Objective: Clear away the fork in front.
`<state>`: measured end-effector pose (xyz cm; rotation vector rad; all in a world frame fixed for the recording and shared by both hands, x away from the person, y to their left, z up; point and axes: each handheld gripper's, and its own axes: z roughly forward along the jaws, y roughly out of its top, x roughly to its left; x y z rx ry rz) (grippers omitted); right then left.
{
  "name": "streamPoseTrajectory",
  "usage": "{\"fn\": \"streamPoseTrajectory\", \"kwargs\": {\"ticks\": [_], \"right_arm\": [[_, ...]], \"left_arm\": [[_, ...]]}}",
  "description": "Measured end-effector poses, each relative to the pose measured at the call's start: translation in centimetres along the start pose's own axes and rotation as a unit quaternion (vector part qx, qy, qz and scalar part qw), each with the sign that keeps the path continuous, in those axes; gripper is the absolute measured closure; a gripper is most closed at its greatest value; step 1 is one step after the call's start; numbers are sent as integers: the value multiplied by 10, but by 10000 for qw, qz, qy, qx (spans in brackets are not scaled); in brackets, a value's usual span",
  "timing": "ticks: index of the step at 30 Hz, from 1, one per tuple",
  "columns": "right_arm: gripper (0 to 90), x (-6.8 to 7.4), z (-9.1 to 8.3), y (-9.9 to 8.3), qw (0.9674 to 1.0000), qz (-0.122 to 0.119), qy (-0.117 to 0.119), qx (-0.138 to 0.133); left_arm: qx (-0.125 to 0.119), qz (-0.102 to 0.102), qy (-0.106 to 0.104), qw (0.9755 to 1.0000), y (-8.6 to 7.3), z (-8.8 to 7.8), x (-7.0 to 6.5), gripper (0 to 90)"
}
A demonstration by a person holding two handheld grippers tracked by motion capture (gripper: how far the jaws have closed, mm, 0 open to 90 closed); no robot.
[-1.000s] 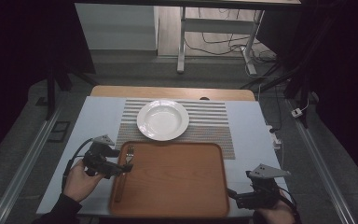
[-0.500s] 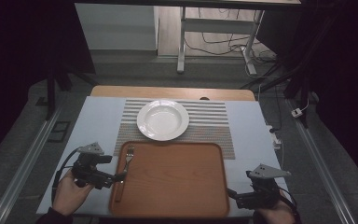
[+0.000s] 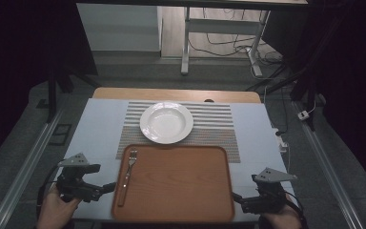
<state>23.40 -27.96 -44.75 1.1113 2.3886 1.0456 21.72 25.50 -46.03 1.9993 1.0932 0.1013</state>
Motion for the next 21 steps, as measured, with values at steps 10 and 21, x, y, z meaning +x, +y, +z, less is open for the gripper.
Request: {"fn": "streamPoseTrajectory", "kwargs": {"ticks": [10,21], "right_arm": [[50,1,0,0,10000,22,-1,-5],[50,1,1,1,10000,7,-25,16]], "left_arm": [[-26,-164,-19,9999,-23,-10,6,0],[213,-285,138,9993,-35,-12,9,0]]}}
